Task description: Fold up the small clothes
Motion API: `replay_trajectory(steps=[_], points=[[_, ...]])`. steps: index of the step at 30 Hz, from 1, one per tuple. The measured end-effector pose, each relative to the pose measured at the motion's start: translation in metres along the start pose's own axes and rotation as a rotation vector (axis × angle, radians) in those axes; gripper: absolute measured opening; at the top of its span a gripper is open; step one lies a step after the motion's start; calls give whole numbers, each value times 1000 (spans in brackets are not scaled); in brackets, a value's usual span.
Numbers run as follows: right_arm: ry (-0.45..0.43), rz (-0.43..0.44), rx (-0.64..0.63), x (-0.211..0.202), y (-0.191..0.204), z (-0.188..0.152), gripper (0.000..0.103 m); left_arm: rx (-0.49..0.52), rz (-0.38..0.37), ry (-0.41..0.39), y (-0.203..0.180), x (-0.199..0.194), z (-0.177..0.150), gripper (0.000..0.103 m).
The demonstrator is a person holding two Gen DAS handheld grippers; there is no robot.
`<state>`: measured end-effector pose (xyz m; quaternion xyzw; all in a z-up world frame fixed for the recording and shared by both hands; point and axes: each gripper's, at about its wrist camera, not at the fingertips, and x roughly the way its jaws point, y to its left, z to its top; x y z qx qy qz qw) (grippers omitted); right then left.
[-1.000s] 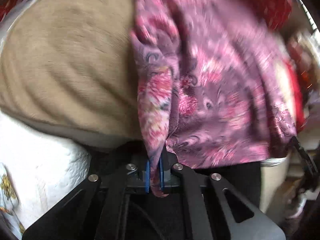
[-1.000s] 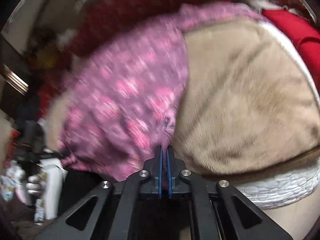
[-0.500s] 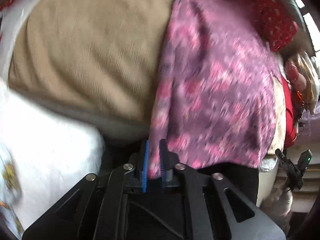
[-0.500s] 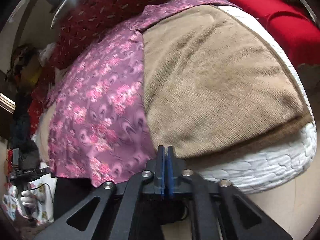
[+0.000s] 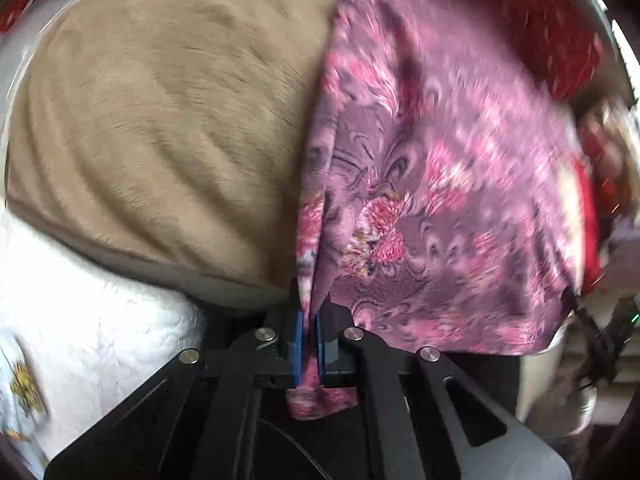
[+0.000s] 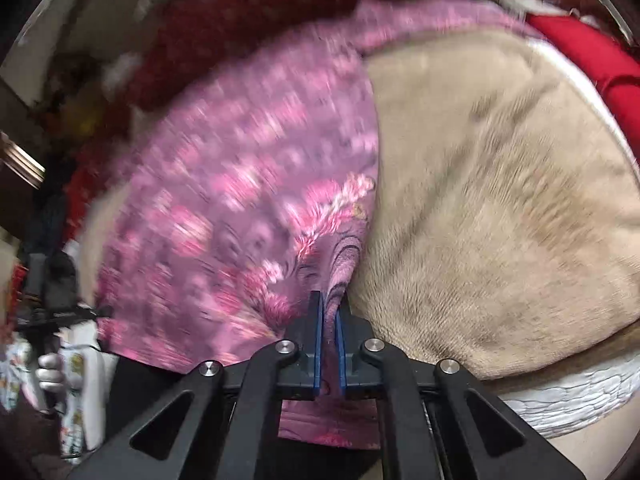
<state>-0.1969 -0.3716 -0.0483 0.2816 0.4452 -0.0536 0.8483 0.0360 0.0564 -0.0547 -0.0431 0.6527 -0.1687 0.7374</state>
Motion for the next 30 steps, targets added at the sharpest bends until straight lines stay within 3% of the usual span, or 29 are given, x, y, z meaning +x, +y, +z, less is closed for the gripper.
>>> replay_trajectory(steps=[3, 6, 7, 9, 11, 14, 16, 18, 19, 22, 24, 26, 28, 30], points=[[-68, -7, 30, -23, -16, 1, 4, -52, 4, 31, 20, 8, -2, 4], [6, -45, 71, -4, -35, -4, 3, -82, 57, 91, 32, 29, -6, 3], [46, -59, 79, 7, -37, -6, 3, -77, 43, 88, 32, 28, -7, 3], [92, -75, 93, 17, -37, -8, 9, -64, 3, 47, 33, 14, -8, 3], [57, -104, 102, 7, -33, 1, 10, -32, -29, -45, 21, -14, 0, 3], [-67, -51, 75, -12, -16, 37, 14, 72, 20, -171, -15, -40, 27, 7], [-105, -29, 43, -11, -2, 58, 25, 140, 66, -212, -44, -39, 44, 24], [-133, -14, 6, 3, 17, 82, 28, 173, 125, -236, -64, -25, 64, 40], [-142, -18, -18, 15, 23, 92, 28, 182, 147, -238, -65, -19, 65, 41], [-97, -66, -58, 56, 28, 98, 28, 172, 223, -168, -67, 26, 83, 41], [40, -120, -62, 93, 14, 97, 25, 163, 263, -119, -71, 46, 89, 41], [-3, -54, -42, 85, 9, 109, 25, 199, 270, -156, -78, 43, 89, 41], [-75, -13, 34, 61, -13, 128, 28, 233, 243, -143, -80, 39, 91, 42], [-197, -16, 161, 27, -59, 157, 46, 232, 211, -135, -79, 36, 94, 42]])
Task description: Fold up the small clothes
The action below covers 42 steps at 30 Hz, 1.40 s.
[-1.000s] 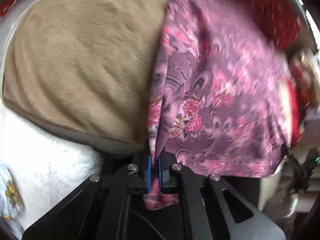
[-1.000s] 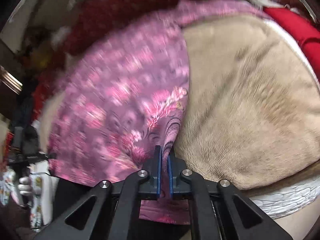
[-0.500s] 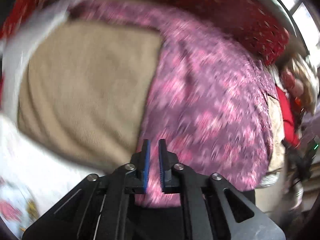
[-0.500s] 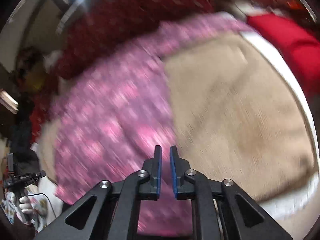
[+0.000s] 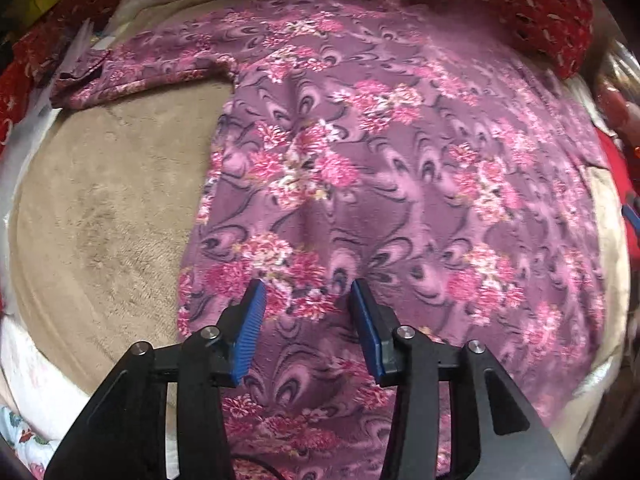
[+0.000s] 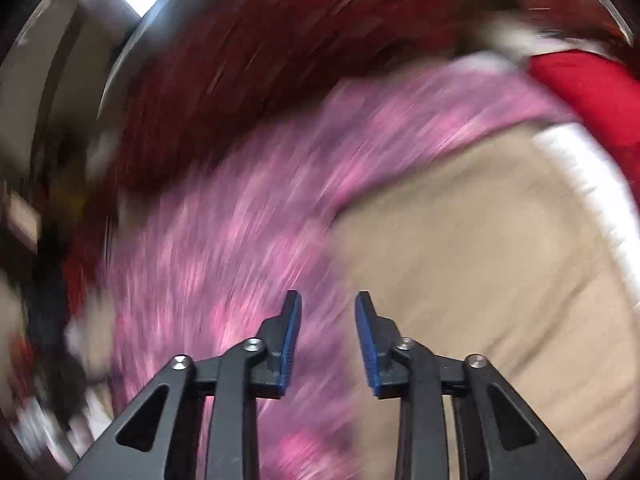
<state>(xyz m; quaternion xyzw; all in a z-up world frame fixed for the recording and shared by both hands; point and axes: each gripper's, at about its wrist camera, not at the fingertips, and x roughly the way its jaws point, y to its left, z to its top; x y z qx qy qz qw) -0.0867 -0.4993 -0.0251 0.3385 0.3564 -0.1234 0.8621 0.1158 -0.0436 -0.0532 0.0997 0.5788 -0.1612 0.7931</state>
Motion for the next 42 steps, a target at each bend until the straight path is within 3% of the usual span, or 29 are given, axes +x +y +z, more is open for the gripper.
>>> replay_trajectory(steps=[2, 5, 7, 11, 16, 17, 18, 20, 24, 27, 33, 36, 42], points=[[-101, -45, 166, -20, -55, 37, 57, -5, -17, 2, 1, 0, 5, 42], [-184, -109, 436, -30, -148, 78, 57, -40, -54, 20, 1, 5, 14, 42], [-211, -103, 589, -22, -196, 92, 57, -57, -75, 35, -5, 13, 25, 42], [-211, -36, 781, 11, -250, 108, 61, -67, -81, 48, -22, 27, 60, 42], [-232, 13, 862, 56, -271, 129, 65, -46, -78, 45, -39, 38, 102, 42], [-227, 18, 883, 65, -273, 133, 63, -47, -76, 41, -41, 41, 111, 42], [-232, 14, 884, 64, -273, 134, 43, -53, -79, 41, -42, 45, 120, 42], [-260, 5, 815, 58, -265, 143, 10, -89, -110, 41, -42, 54, 142, 42], [-411, -60, 674, 14, -237, 153, 9, -127, -133, 35, -42, 69, 172, 43], [-436, -99, 559, -7, -202, 166, 9, -122, -138, 30, -43, 81, 187, 47], [-341, 17, 333, -6, -96, 174, 9, -131, -200, 27, -36, 80, 195, 49], [-258, 84, 257, 16, -36, 164, 10, -143, -254, 40, -25, 84, 205, 49], [-108, 174, 112, 64, 87, 130, 10, -144, -338, 59, -15, 72, 182, 49]])
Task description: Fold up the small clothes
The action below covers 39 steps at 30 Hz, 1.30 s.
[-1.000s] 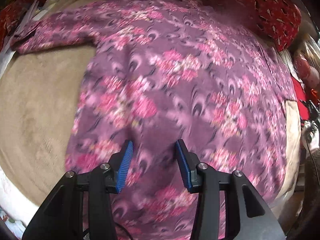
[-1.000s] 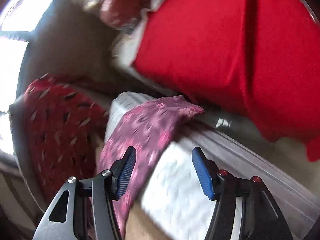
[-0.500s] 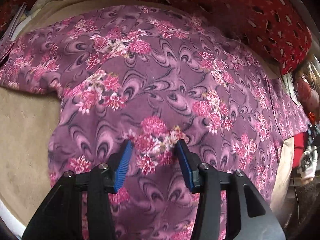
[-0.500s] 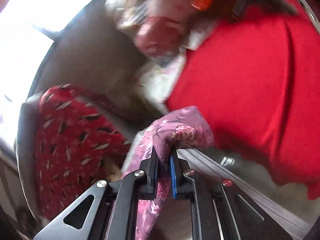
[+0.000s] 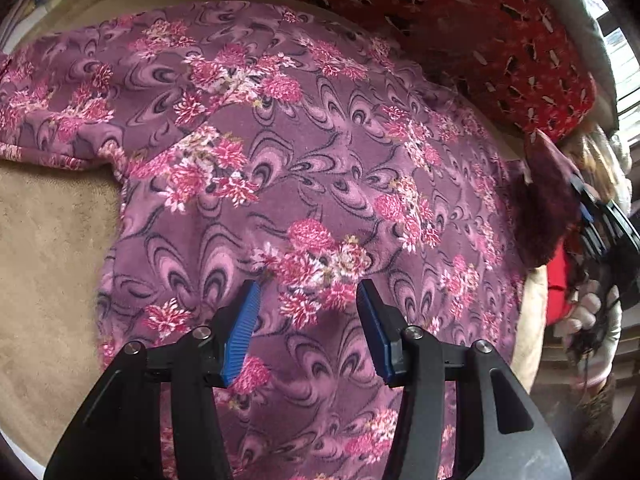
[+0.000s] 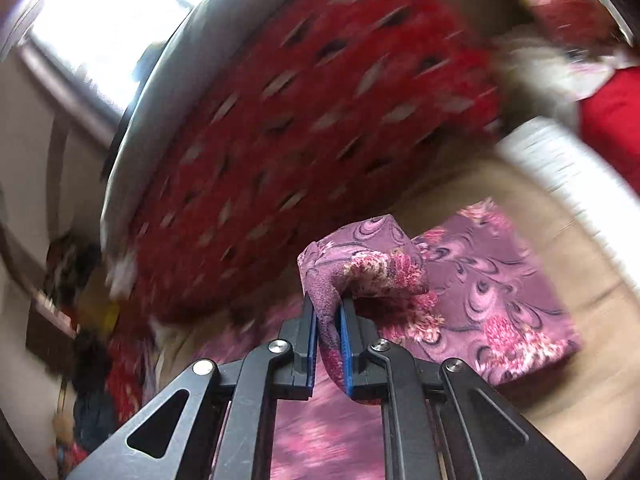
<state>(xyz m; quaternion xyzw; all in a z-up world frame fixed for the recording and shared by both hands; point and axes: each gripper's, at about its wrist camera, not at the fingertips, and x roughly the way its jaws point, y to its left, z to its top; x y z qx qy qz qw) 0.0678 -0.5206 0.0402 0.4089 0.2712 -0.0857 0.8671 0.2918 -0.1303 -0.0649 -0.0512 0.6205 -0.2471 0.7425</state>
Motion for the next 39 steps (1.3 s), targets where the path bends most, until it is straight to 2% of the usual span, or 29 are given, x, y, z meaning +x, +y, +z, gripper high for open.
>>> replay_trajectory(steps=[6, 11, 13, 14, 15, 17, 19, 23, 28, 30, 31, 33, 36, 39], points=[[134, 36, -129, 57, 90, -58, 11, 6, -55, -34, 27, -30, -5, 49], [242, 71, -212, 112, 154, -111, 19, -22, -99, -63, 49, -44, 3, 49], [301, 112, -213, 132, 171, -132, 25, -36, -114, -67, 57, -46, 4, 49], [354, 127, -215, 145, 180, -148, 32, -39, -124, -67, 61, -48, 2, 49], [387, 131, -217, 152, 183, -158, 35, -41, -134, -67, 62, -48, 1, 49], [460, 138, -221, 164, 189, -179, 35, -29, -154, -69, 62, -49, -4, 49], [489, 144, -233, 160, 189, -189, 35, -4, -149, -76, 55, -48, -7, 49], [388, 96, -241, 116, 163, -178, 40, -5, -132, -42, 41, -33, 4, 49], [326, 47, -132, 71, 97, -151, 41, -67, -123, -10, 20, -6, 34, 49], [296, 32, -88, 56, 72, -141, 41, -111, -86, -12, 15, 3, 44, 48], [275, 24, -62, 47, 58, -135, 41, -132, -73, -14, 14, 6, 47, 40], [236, 18, -17, 34, 39, -124, 41, -145, -45, -24, 14, 9, 53, 4], [145, -1, 44, 10, 6, -100, 46, -140, -34, -74, 14, -7, 53, 3], [58, -61, 82, -6, -25, -76, 49, -119, 23, -205, 19, -40, 47, 3]])
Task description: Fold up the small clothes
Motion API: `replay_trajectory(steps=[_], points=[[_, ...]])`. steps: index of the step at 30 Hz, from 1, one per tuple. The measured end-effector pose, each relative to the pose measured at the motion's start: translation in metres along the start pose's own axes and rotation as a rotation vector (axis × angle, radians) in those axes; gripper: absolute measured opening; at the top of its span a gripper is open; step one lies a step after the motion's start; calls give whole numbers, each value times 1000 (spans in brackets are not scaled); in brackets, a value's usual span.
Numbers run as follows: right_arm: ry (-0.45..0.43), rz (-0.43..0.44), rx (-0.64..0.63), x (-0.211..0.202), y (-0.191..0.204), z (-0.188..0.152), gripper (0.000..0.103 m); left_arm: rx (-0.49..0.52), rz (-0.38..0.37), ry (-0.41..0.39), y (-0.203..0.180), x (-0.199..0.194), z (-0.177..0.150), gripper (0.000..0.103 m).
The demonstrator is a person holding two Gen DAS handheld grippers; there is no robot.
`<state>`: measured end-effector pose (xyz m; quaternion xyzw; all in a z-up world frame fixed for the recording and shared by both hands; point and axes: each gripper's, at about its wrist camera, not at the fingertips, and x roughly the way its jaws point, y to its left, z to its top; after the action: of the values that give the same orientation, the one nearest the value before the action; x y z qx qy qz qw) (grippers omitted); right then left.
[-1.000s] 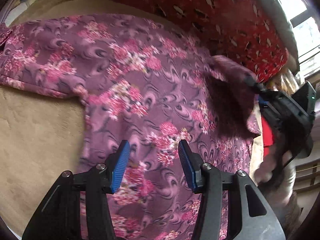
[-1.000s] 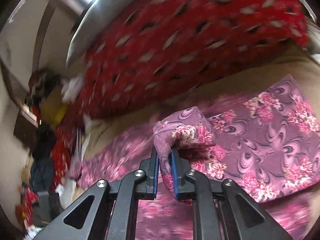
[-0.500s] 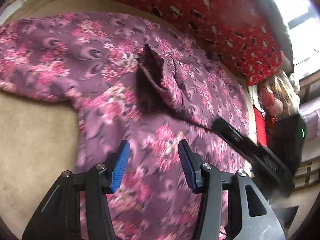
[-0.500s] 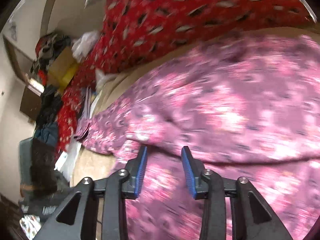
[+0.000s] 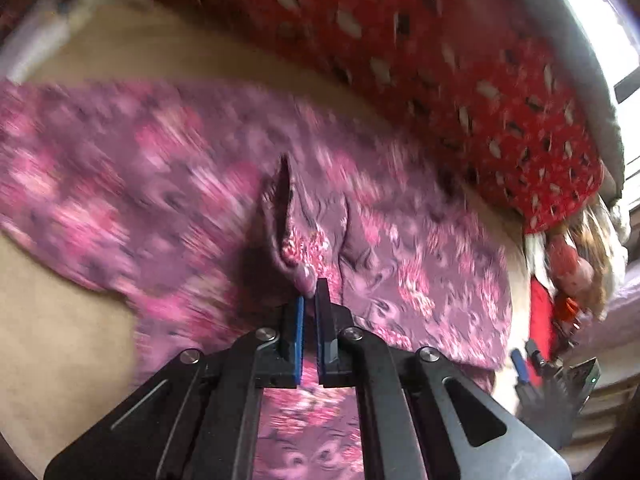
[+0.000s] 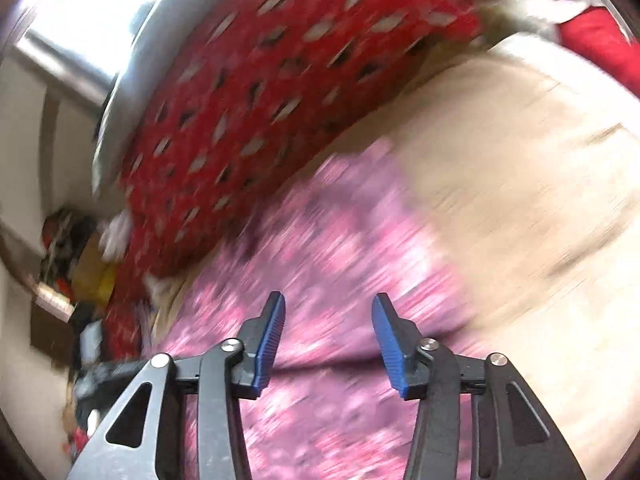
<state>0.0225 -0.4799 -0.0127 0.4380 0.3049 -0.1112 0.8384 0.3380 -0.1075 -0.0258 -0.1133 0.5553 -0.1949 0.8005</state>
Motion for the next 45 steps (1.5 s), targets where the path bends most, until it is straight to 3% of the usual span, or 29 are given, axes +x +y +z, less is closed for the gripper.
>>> replay_trajectory(steps=[1, 3, 7, 9, 12, 13, 14, 16, 18, 20, 22, 24, 26, 28, 30, 33, 35, 42, 45], points=[[-17, -17, 21, -1, -9, 7, 49, -1, 36, -37, 5, -9, 0, 3], [-19, -33, 69, 4, -28, 18, 50, -8, 75, -40, 12, -10, 1, 3], [110, -6, 106, 43, -40, 19, 47, -41, 98, 68, 29, 14, -2, 3], [147, 53, 54, 52, -30, 16, 7, -31, 102, 72, 30, 15, -6, 3], [23, 44, -67, 31, -12, 14, 6, 0, 126, 94, 31, 21, -11, 7], [-13, 13, -83, 28, -14, 12, 6, 10, 136, 107, 31, 23, -13, 11], [4, -40, -98, 33, -18, 12, 6, 18, 143, 122, 32, 25, -15, 12], [124, -105, -86, 52, -32, 10, 6, 1, 108, 122, 41, 12, -18, 12], [74, -108, -73, 37, -29, 14, 13, -38, 62, 55, 51, -9, -19, 12], [-30, -91, -102, 15, -15, 17, 13, -67, 14, 0, 56, -27, -17, 14], [-50, -18, -137, 8, 2, 15, 19, -64, -3, 0, 51, -26, -14, 31], [-20, 2, -177, 18, 16, 9, 36, -33, 39, 11, 42, -10, -12, 35], [53, -12, -208, 42, 22, -7, 39, -15, 104, 70, 40, 18, -12, 35], [169, -103, -209, 73, 18, -23, 35, -40, 110, 102, 47, 31, -13, 35], [97, -135, -245, 68, 32, -30, 38, -43, 63, 84, 49, 18, -12, 35], [73, -34, -277, 70, 71, -35, 39, -55, 39, 40, 64, -9, -7, 35], [122, 23, -326, 91, 106, -42, 39, -67, 36, 13, 79, -25, 0, 36], [285, 165, -431, 168, 202, -109, 39, -166, 160, -91, 179, -89, 27, 39], [373, 124, -492, 201, 216, -146, 44, -211, 222, -117, 217, -104, 43, 41]])
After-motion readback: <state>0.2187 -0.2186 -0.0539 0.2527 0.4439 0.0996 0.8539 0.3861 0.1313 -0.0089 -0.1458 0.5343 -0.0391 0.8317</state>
